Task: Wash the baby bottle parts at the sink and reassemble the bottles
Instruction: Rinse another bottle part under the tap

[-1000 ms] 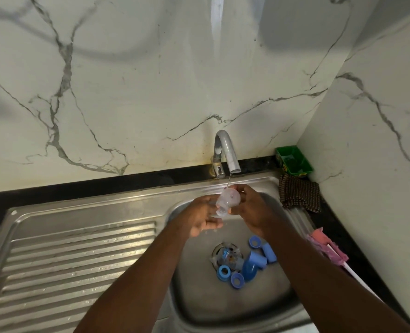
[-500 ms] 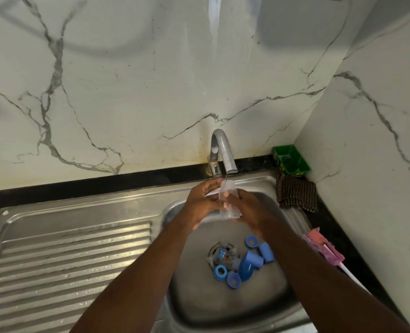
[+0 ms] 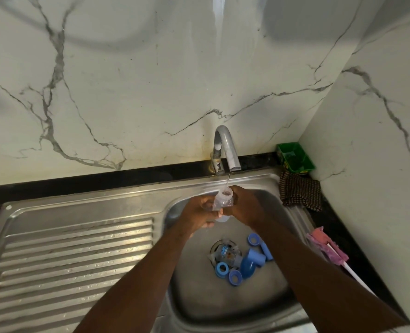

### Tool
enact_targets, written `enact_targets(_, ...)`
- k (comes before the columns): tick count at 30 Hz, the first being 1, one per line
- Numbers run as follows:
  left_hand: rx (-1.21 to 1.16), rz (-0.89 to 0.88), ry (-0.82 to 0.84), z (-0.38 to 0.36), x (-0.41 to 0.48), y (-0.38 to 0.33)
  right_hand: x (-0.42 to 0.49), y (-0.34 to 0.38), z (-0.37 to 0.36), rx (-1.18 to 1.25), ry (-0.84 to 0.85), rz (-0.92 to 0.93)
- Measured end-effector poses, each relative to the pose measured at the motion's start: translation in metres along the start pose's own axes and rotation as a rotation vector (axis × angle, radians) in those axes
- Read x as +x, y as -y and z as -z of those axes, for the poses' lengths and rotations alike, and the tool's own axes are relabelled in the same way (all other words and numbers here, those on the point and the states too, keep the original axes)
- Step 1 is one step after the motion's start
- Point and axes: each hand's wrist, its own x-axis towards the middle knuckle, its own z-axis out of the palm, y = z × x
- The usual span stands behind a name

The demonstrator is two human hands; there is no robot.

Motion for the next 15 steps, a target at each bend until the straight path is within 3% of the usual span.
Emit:
enact_targets(5, 0.149, -0.088, -0.063, -0.004, 0.003, -0.008, 0.003, 0.001, -0.001, -0.062, -0.158, 0.087)
enact_targets(9, 0.057, -0.065, -0.144, -0.002, 0.005, -0.011, 0.004, 0.005, -0.008, -0.020, -0.461, 0.155)
enact_targets(10, 0.006, -0.032, -0.161, 0.000, 0.003, -0.011, 0.003, 0.004, -0.010, -0.037, -0.453, 0.162)
enact_targets(13, -0.016, -0.005, -0.214, 0.005, -0.004, -0.002, 0.000, -0.001, -0.015, -0.123, -0.191, 0.033)
enact_targets(15, -0.008, -0.015, -0.225, 0.008, -0.006, 0.004, -0.002, -0.005, -0.017, -0.084, -0.305, 0.057)
